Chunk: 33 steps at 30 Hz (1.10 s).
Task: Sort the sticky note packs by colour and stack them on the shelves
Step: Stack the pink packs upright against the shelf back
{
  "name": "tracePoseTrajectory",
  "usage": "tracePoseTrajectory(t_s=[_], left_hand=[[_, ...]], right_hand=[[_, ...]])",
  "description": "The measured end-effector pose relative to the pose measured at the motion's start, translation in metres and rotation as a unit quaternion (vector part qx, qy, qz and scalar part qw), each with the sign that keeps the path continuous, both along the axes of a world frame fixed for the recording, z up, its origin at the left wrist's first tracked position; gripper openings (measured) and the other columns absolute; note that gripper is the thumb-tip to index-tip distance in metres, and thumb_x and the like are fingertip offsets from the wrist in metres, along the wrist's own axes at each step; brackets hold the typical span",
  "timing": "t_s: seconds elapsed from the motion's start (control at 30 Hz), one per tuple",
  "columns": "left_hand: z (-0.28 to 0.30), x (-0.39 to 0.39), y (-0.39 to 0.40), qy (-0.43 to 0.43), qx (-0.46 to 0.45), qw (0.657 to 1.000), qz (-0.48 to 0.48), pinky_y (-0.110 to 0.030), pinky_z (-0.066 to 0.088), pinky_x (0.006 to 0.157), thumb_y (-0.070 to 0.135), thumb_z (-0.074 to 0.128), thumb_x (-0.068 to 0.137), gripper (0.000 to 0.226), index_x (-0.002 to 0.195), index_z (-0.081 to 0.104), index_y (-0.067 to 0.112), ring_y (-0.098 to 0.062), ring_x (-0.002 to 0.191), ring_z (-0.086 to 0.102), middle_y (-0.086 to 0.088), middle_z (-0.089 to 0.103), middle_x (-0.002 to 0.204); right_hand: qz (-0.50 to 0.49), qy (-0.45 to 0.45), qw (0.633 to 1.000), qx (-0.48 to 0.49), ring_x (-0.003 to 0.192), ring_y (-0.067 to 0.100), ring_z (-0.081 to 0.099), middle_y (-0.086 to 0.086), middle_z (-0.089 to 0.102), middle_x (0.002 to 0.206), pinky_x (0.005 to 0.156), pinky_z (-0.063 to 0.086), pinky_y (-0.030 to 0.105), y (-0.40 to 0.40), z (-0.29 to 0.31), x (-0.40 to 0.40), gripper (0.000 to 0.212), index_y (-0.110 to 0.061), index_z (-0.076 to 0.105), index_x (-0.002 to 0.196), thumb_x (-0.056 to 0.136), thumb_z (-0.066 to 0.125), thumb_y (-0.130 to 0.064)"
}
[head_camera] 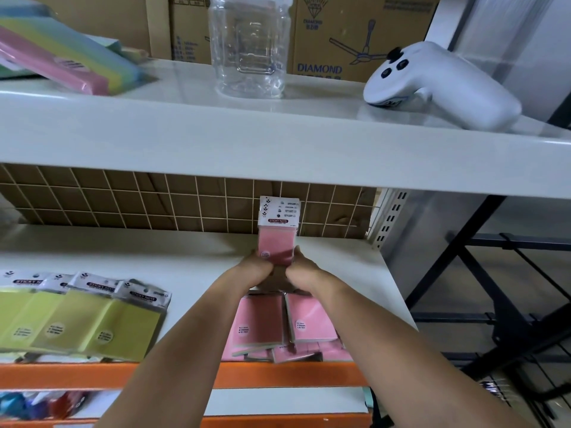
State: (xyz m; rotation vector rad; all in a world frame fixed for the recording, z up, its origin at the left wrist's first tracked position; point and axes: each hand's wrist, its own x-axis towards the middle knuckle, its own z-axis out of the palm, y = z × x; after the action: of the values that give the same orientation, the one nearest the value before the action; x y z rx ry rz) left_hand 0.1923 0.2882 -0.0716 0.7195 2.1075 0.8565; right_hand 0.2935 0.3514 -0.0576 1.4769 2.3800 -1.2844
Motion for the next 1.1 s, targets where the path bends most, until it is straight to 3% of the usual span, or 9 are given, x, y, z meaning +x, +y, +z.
tracePoseTrajectory(t_s=[0.17, 0.27, 0.33, 0.4, 0.47, 0.53, 0.7, 0.9, 1.1], left_hand=[[0.011, 0.008, -0.003, 0.007, -0.023, 0.999, 0.049, -0.038, 0.042, 0.1, 0.014, 0.047, 0.093, 0.057, 0.141, 0.024, -0.007, -0.036, 0.123, 0.049, -0.024, 0.048, 0.136], [0.021, 0.016, -0.009, 0.02, -0.011, 0.997, 0.068, -0.036, 0.038, 0.101, 0.02, 0.047, 0.096, 0.057, 0.144, 0.025, -0.003, -0.035, 0.127, 0.045, -0.021, 0.045, 0.139], [0.026, 0.02, -0.012, 0.039, 0.005, 0.997, 0.072, -0.035, 0.04, 0.098, 0.02, 0.049, 0.095, 0.051, 0.14, 0.034, 0.0, -0.035, 0.124, 0.048, -0.02, 0.048, 0.136], [0.03, 0.025, -0.015, 0.074, 0.002, 0.996, 0.054, -0.032, 0.043, 0.094, 0.02, 0.049, 0.094, 0.042, 0.133, 0.043, 0.002, -0.032, 0.118, 0.053, -0.016, 0.054, 0.13], [0.035, 0.031, -0.019, 0.113, -0.007, 0.993, 0.025, -0.03, 0.044, 0.09, 0.02, 0.048, 0.092, 0.035, 0.124, 0.051, 0.004, -0.03, 0.112, 0.057, -0.014, 0.059, 0.124], [0.04, 0.039, -0.026, 0.153, -0.026, 0.988, 0.004, -0.031, 0.045, 0.088, 0.019, 0.047, 0.089, 0.033, 0.118, 0.054, 0.005, -0.032, 0.11, 0.057, -0.015, 0.06, 0.121], [0.053, 0.067, -0.041, 0.194, -0.065, 0.978, -0.029, -0.035, 0.049, 0.085, 0.02, 0.051, 0.083, 0.049, 0.129, 0.043, 0.005, -0.033, 0.108, 0.056, -0.016, 0.056, 0.121], [0.065, 0.099, -0.056, 0.294, -0.045, 0.954, -0.024, -0.038, 0.042, 0.091, 0.021, 0.049, 0.088, 0.039, 0.122, 0.047, 0.002, -0.033, 0.119, 0.045, -0.017, 0.05, 0.124], [0.073, 0.116, -0.062, 0.222, -0.098, 0.969, -0.053, -0.026, 0.043, 0.072, 0.018, 0.05, 0.087, 0.018, 0.098, 0.057, 0.005, -0.029, 0.1, 0.063, -0.013, 0.064, 0.099]], right_hand=[[0.001, -0.008, 1.0, -0.009, 0.06, 0.011, 0.042, -0.001, 0.045, 0.075, 0.048, 0.031, 0.021, -0.002, 0.002, 0.005, 0.082, -0.023, -0.014, 0.153, 0.094, 0.042, -0.013], [-0.005, 0.021, 1.0, 0.002, 0.065, 0.013, 0.051, 0.008, 0.058, 0.105, 0.045, 0.035, 0.02, 0.001, 0.009, 0.014, 0.074, -0.021, 0.0, 0.155, 0.094, 0.038, -0.007], [-0.01, 0.034, 0.999, 0.018, 0.099, 0.023, 0.061, 0.012, 0.048, 0.139, 0.067, 0.048, 0.025, 0.005, 0.016, 0.022, 0.064, -0.015, 0.017, 0.153, 0.094, 0.037, -0.005], [0.001, 0.006, 0.999, 0.049, 0.123, 0.027, 0.051, 0.01, 0.047, 0.142, 0.091, 0.043, 0.024, 0.007, 0.026, 0.032, 0.051, -0.01, 0.038, 0.145, 0.094, 0.042, -0.008], [0.016, -0.036, 0.997, 0.068, 0.12, 0.028, 0.054, 0.011, 0.058, 0.131, 0.09, 0.045, 0.024, 0.008, 0.03, 0.041, 0.036, -0.003, 0.059, 0.123, 0.091, 0.045, -0.011], [0.034, -0.069, 0.995, 0.066, 0.1, 0.031, 0.066, 0.014, 0.068, 0.106, 0.068, 0.05, 0.026, 0.008, 0.034, 0.05, 0.023, -0.001, 0.065, 0.094, 0.086, 0.046, -0.012], [-0.006, -0.086, 0.996, 0.032, 0.054, 0.022, 0.067, 0.011, 0.071, 0.087, 0.054, 0.052, 0.023, 0.007, 0.039, 0.071, 0.016, -0.005, 0.061, 0.09, 0.085, 0.051, -0.016], [-0.067, -0.071, 0.995, -0.025, 0.064, 0.029, 0.07, 0.017, 0.071, 0.081, 0.057, 0.055, 0.028, -0.006, 0.036, 0.088, 0.016, -0.002, 0.062, 0.095, 0.09, 0.054, -0.015], [-0.045, -0.068, 0.997, -0.009, 0.068, 0.03, 0.065, 0.013, 0.063, 0.075, 0.061, 0.051, 0.028, -0.017, 0.037, 0.087, 0.014, -0.005, 0.059, 0.088, 0.088, 0.053, -0.018]])
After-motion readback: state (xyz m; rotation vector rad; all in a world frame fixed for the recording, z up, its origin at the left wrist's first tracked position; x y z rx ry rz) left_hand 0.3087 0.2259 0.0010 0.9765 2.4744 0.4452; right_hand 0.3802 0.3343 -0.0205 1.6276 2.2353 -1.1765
